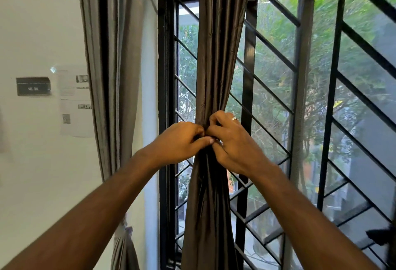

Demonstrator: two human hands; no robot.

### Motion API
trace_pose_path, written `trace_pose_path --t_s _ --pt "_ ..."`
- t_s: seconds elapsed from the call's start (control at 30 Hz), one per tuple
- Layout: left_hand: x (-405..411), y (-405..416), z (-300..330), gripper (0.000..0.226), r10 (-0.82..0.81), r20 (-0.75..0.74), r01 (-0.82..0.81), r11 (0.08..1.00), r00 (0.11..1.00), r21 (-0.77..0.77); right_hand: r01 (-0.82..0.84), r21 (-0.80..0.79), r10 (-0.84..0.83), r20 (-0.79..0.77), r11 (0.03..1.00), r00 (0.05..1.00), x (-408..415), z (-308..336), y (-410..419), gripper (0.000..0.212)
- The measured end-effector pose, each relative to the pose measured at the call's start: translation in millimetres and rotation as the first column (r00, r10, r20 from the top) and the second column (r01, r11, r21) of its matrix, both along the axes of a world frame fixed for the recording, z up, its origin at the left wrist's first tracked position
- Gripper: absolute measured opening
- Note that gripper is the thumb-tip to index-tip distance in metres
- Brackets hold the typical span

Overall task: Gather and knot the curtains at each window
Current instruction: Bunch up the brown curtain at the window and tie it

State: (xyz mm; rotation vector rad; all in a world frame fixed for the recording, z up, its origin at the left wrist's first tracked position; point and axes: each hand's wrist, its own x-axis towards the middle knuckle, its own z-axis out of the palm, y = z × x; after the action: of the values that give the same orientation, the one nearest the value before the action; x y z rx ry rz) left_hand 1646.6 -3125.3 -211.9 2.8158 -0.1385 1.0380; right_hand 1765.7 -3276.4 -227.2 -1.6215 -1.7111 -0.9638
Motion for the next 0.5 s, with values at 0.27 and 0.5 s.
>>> trace_pose_path --t_s 0.27,0.5 --pt "-1 -9 -8 0.024 -0.13 0.231 0.158 0.982 0.964 -0.107 -0.119 0.084 0.138 -0.295 0.989 0.945 -1 3 2 0.005" --pt "-15 -15 18 0.041 -0.175 0.049 0.175 0.842 0.983 -0.51 -0.168 0.321 0.31 -0.464 0.932 0.83 -3 -30 3 0.007"
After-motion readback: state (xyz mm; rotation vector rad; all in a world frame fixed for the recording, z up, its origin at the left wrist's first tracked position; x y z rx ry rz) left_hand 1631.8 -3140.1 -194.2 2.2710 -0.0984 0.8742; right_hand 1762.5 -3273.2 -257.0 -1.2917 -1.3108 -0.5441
